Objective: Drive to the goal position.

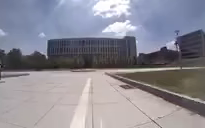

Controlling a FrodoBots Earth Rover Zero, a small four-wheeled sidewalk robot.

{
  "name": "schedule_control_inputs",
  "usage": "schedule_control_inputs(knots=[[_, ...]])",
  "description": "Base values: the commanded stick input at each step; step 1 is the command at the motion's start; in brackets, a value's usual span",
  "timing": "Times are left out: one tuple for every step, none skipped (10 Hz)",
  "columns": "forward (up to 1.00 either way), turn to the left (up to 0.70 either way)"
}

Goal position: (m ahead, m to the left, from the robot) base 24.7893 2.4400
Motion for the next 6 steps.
schedule_control_inputs(knots=[[0.50, 0.00], [0.50, 0.00], [0.50, 0.00], [0.50, 0.00], [0.50, 0.00], [0.50, 0.32]])
